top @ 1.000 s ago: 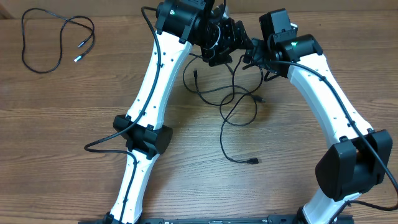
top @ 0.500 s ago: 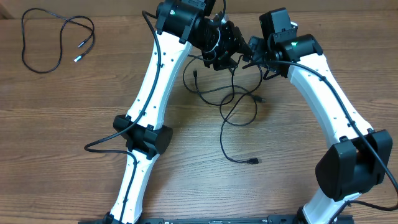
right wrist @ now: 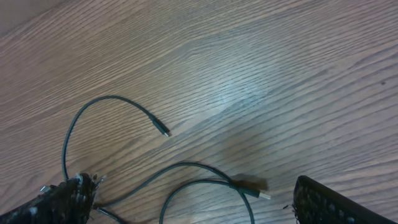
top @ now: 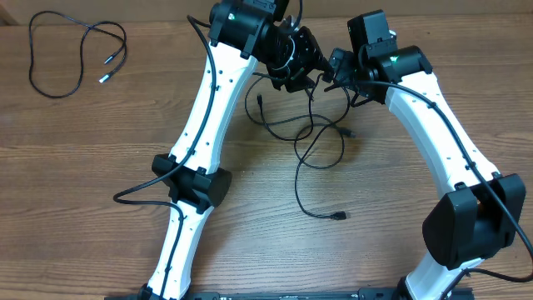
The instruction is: Untangle cables
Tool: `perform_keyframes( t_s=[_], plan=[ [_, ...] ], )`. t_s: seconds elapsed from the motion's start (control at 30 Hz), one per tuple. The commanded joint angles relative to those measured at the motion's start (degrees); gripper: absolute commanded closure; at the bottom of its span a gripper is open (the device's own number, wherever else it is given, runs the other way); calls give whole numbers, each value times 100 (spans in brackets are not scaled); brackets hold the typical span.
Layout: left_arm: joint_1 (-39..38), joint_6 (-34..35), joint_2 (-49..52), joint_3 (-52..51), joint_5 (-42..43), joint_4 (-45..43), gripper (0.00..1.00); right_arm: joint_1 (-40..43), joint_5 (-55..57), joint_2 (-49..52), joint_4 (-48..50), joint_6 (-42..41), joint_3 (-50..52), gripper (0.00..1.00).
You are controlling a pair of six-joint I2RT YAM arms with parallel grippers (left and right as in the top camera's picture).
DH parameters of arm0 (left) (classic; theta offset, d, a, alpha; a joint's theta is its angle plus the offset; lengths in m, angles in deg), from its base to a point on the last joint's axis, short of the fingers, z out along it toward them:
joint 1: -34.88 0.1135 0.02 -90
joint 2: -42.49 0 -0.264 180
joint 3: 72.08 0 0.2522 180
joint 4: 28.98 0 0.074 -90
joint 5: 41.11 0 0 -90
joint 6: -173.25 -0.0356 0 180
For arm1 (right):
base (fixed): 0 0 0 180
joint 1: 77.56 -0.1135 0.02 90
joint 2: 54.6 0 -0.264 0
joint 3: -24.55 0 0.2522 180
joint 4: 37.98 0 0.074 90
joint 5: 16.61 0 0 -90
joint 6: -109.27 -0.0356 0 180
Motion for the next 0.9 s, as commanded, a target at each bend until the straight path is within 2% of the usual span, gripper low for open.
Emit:
perform_keyframes(
  t_s=[0.0,0.2,0.4,0.87],
  plan=[
    [-109,280,24,-15,-57,7,51,37,-94,-31,48,-46,7,0],
    [-203,568,48,-15,-87,-4,45,37,-94,-31,44,-44,7,0],
    [-212,629,125,-15,-313,-7,55,37,-94,-31,37,-42,7,0],
    [-146,835,127,-15,-380,-291,55,37,-94,-31,22,-42,7,0]
  ],
)
